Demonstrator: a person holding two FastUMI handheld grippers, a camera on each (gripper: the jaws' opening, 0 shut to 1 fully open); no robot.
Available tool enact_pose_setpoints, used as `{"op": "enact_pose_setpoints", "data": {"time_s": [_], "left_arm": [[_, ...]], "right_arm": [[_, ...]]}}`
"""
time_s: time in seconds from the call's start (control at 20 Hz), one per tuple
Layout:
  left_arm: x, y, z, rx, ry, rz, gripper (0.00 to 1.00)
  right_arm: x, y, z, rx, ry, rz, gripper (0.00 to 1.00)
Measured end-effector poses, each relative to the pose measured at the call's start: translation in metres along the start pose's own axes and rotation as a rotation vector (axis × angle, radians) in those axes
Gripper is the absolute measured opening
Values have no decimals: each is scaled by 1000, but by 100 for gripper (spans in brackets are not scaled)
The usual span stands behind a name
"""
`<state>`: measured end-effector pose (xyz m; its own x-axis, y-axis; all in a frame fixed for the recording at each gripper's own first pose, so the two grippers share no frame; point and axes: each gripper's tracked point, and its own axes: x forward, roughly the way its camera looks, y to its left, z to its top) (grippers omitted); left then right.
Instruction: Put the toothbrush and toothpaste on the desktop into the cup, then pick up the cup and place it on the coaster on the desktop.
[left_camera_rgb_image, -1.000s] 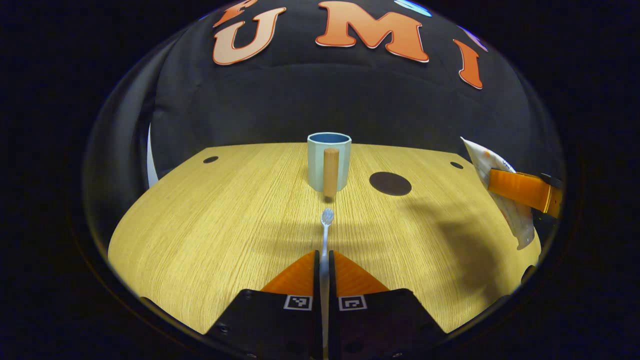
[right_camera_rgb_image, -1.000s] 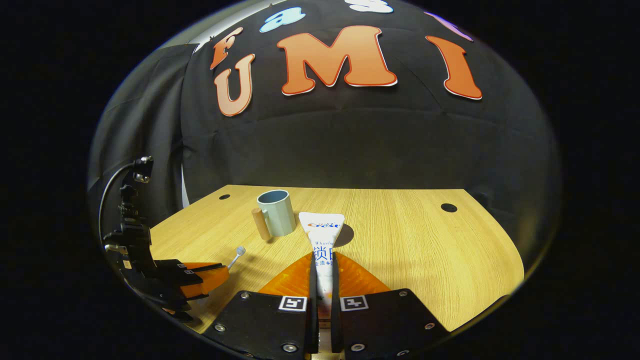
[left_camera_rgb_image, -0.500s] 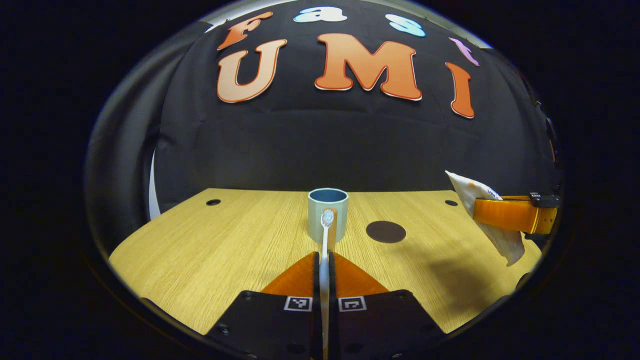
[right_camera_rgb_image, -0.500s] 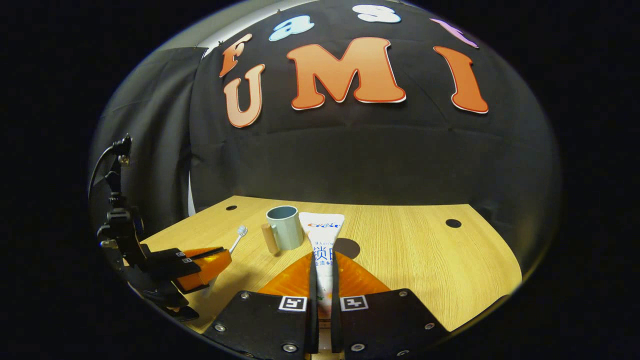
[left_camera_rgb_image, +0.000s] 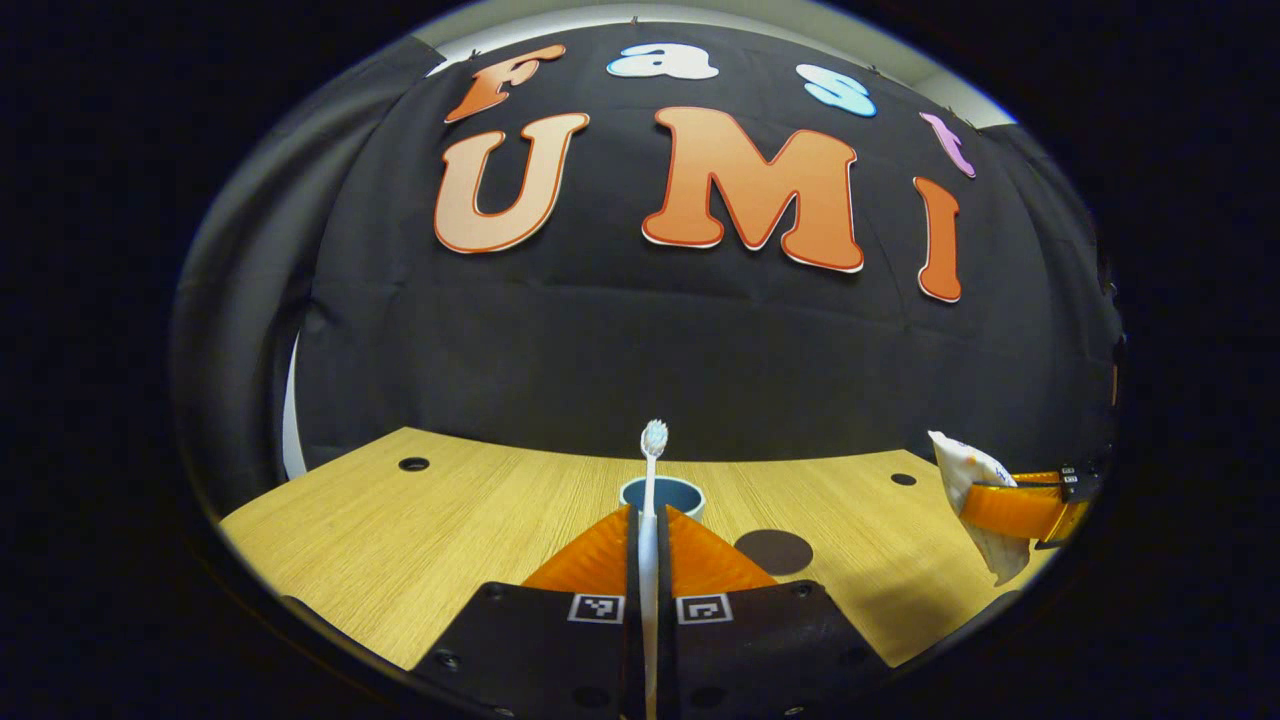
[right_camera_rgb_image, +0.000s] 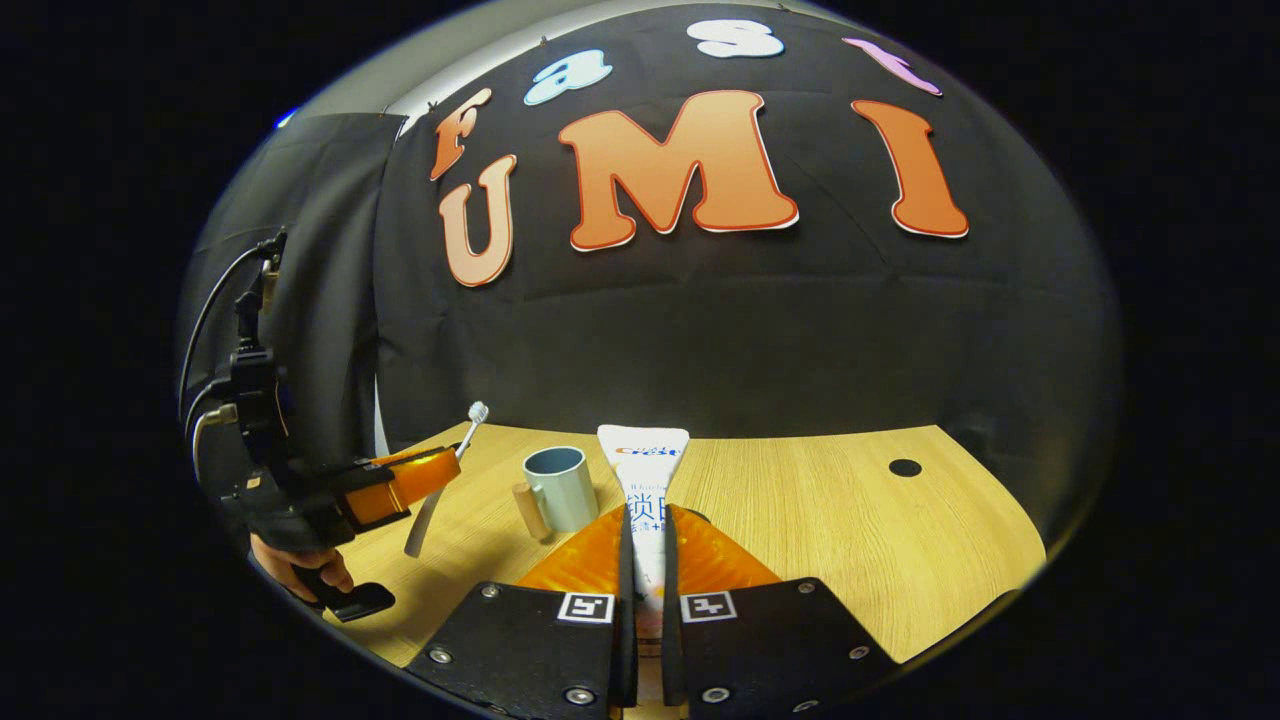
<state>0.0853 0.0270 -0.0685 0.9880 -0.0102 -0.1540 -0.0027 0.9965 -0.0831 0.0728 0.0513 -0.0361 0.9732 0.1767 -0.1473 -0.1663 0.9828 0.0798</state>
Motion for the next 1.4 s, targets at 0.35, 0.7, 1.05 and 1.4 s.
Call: {"op": "enact_pose_setpoints", "data": {"time_s": [0.35,0.7,1.05,1.4], "left_arm": [[63,-11,39,-16,-89,-46,4],[112,-24,56,-60,-144,-119,4],[141,-17,57,-62,-168,-188,4],[164,-12,31,-71,-142,-224,4]], "right_arm": [[10,-19,13,19,-25,-20,10],[17,-32,27,6,-58,-46,10],[28,-29,30,11,-61,-41,10],[40,-17,32,11,-60,-21,10]]}}
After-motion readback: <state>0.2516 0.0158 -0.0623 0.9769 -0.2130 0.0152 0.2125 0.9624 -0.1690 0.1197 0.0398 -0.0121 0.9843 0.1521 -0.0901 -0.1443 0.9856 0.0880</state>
